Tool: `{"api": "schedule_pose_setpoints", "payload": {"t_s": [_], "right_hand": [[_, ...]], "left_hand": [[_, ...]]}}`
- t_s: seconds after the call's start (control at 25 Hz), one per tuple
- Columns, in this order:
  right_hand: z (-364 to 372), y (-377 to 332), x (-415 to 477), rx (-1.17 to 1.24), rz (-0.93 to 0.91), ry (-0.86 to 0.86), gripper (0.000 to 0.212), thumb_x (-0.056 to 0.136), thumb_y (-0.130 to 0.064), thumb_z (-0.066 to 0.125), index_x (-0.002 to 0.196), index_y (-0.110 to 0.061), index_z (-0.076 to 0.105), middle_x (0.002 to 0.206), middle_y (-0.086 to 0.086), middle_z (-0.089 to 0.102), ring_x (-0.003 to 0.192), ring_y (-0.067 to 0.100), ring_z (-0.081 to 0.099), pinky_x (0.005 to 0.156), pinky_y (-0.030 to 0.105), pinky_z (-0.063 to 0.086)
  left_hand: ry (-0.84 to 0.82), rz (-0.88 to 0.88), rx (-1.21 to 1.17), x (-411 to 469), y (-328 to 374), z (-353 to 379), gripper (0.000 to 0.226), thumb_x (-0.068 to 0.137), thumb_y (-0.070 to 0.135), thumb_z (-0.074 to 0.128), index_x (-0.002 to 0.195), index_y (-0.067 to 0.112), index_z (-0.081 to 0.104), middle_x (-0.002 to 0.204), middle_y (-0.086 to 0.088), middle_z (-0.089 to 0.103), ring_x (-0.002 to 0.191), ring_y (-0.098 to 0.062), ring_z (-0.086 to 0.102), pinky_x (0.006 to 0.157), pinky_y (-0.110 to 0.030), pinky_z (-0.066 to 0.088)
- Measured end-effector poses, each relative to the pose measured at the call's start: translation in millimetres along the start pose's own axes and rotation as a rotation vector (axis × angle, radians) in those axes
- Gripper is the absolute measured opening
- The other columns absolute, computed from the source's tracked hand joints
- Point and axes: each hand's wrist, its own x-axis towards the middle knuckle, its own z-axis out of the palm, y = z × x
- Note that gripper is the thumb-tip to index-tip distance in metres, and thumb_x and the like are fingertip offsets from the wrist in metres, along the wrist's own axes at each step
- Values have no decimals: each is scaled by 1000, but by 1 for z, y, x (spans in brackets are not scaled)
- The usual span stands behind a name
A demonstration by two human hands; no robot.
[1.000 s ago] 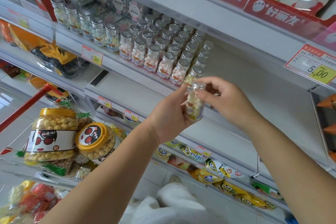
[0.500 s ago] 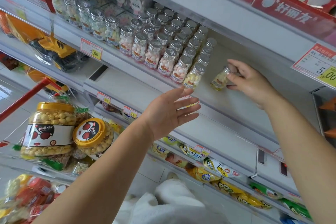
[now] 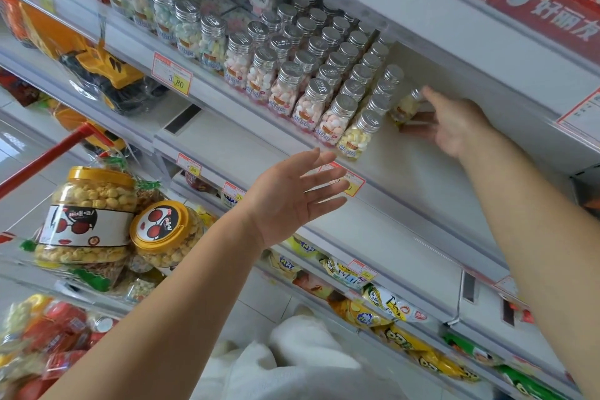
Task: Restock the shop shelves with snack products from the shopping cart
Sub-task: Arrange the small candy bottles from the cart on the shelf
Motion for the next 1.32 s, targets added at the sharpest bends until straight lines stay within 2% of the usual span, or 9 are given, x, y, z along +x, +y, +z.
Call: {"api": "schedule_pose_setpoints", "payload": {"t_s": [0.2,0.36,0.6,0.72,0.76,0.84,0.96,1.08,1.32], "right_hand": [[19,-22,25,-131,19,-54,20,102,-33,44,88,-22,52,58,-3,67,68,18,62,71,34,56],[29,-29,32,-170,1,-79,23,101,-35,47,85,-21,55,79,5,63,73,20,63,81,37,55],[31,-23,37,-169,-3,1,26,96,-44,50,92,-21,61,95,8,66,87,27,65,78,37,58],[28,-12,12,-290,-284,237,29,86,-51,46,93,-26,57,93,-8,53,83,9,51,65,15,42],[29,-5,-11,-357,-423,305,23,88,-45,45,95,-27,59,93,-12,52,83,3,50,67,12,39],[37,20,-66,-385,-669,327,22,95,-29,46,109,-26,62,104,-11,55,99,6,55,88,14,41],[68,64,-137,-336,-824,67,22,95,-23,46,112,-30,59,113,-8,57,113,10,56,100,22,40],[115,115,-179,-383,-827,-209,22,92,-19,48,106,-18,64,111,-6,59,112,7,55,103,21,38],[212,199,-213,-662,-549,-871,23,91,-6,57,106,-21,66,108,-8,59,102,14,61,93,34,49]], "left_hand": [[-3,-8,-79,0,-7,-18,35,95,26,56,124,7,62,118,-17,63,107,-32,65,89,-42,59],[12,2,-117,-3,-12,-31,39,92,27,57,125,7,62,118,-17,64,107,-31,64,92,-43,58],[27,15,-127,-9,-13,-40,37,91,27,58,122,7,64,116,-17,66,105,-31,66,91,-42,58],[40,14,-131,-18,-13,-46,43,86,28,60,124,7,63,117,-18,66,104,-32,66,91,-43,58],[53,20,-138,-23,-13,-51,42,88,28,60,125,7,63,116,-17,67,104,-31,66,89,-43,59],[101,52,-153,-35,-14,-64,36,93,26,57,123,7,63,115,-16,68,101,-30,67,86,-41,59],[272,98,-204,-53,-19,-96,25,97,23,54,114,10,65,110,-13,69,93,-25,69,80,-38,59],[517,138,-288,-84,-41,-145,19,96,21,54,107,12,66,102,-10,70,86,-21,68,76,-34,60],[994,210,-571,-198,-117,-226,12,97,18,53,99,13,63,94,-8,67,81,-20,66,69,-33,59]]}}
